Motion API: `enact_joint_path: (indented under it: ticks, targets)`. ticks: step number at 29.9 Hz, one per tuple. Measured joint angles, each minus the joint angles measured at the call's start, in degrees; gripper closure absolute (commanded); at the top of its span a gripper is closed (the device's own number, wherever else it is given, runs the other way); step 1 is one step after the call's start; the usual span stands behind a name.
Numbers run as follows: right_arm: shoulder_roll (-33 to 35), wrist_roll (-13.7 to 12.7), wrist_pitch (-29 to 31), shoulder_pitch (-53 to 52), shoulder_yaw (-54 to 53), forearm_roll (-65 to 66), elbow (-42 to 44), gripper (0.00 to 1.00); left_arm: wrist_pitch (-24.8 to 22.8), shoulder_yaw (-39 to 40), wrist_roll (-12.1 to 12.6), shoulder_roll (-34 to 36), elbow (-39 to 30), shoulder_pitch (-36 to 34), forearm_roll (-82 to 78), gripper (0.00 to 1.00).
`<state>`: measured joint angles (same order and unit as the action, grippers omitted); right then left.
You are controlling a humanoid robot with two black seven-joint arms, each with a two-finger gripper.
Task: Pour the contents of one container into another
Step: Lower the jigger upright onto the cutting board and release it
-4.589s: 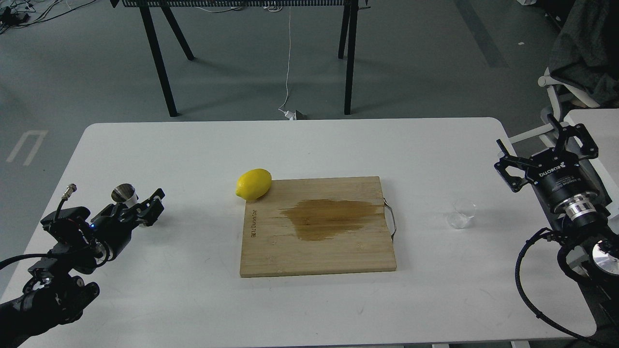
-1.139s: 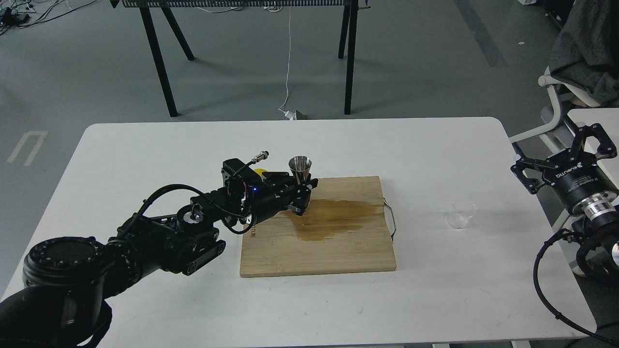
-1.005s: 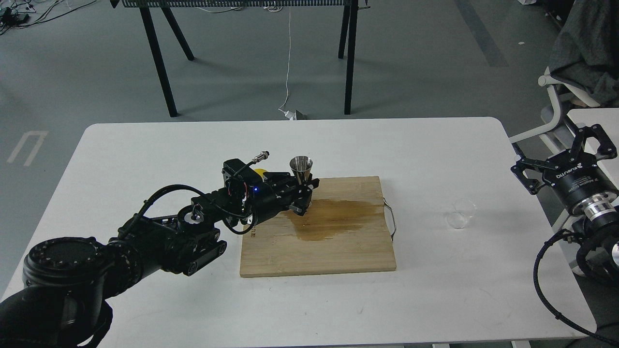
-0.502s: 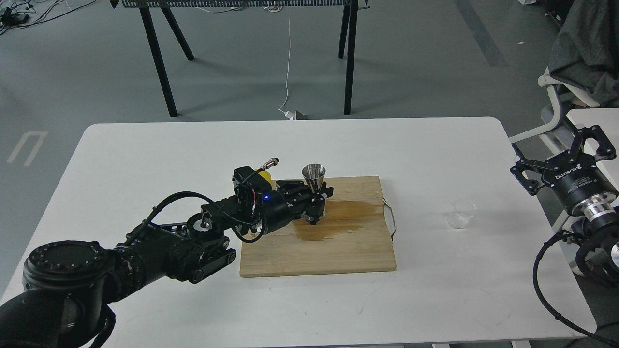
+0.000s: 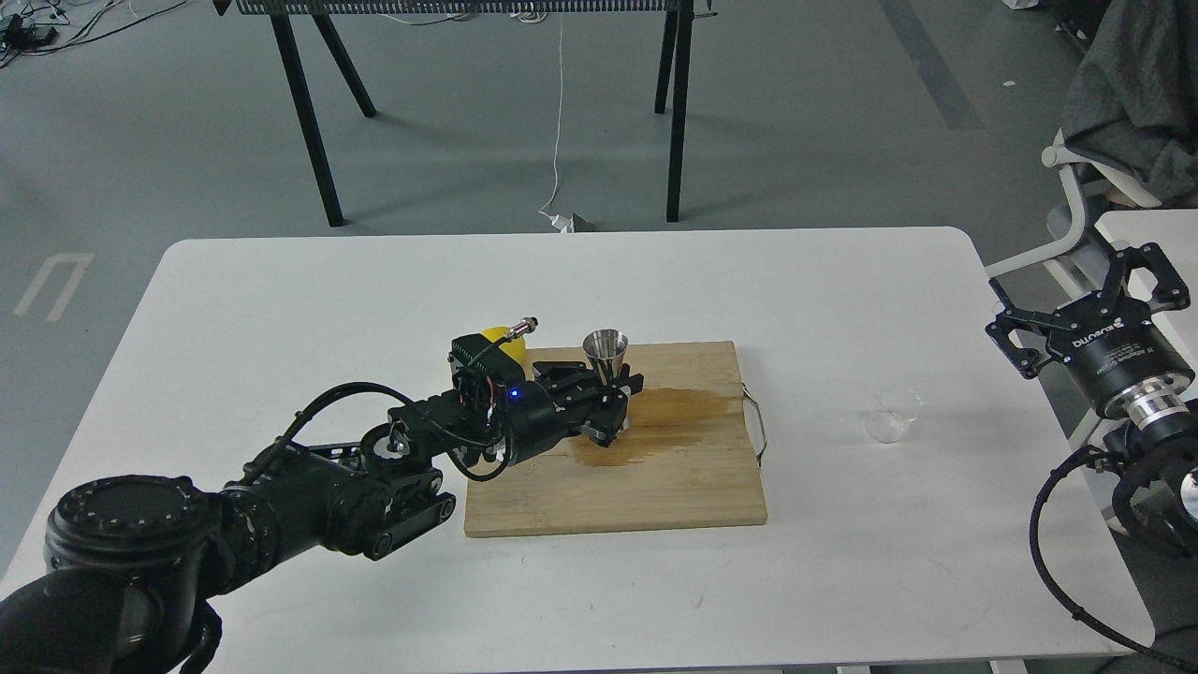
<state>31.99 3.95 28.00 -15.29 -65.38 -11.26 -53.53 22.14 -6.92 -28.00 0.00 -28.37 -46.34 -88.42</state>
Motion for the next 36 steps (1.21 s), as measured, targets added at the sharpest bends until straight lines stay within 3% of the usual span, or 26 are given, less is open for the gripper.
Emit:
enact_joint_path:
  ticks: [14, 17, 19, 36]
  targets:
    - [0.08, 0.00, 0.00, 0.00, -0.02, 0.00, -0.08, 0.01, 0.84, -0.03, -0.01, 0.00, -0.03, 1.42, 0.06, 0.53]
    - [0.08, 0.00, 0.00, 0.00, -0.01, 0.00, -0.08, 0.01, 1.97, -0.03, -0.01, 0.00, -0.03, 1.51, 0.08, 0.39]
    - [0.09, 0.00, 0.00, 0.00, -0.02, 0.00, -0.09, 0.01, 2.36, -0.03, -0.01, 0.00, -0.03, 1.53, 0.09, 0.15]
    - [0.17, 0.00, 0.00, 0.09, -0.10, -0.08, -0.17, 0.01, 2.62, -0.17, -0.01, 0.00, -0.02, 1.55, 0.00, 0.10]
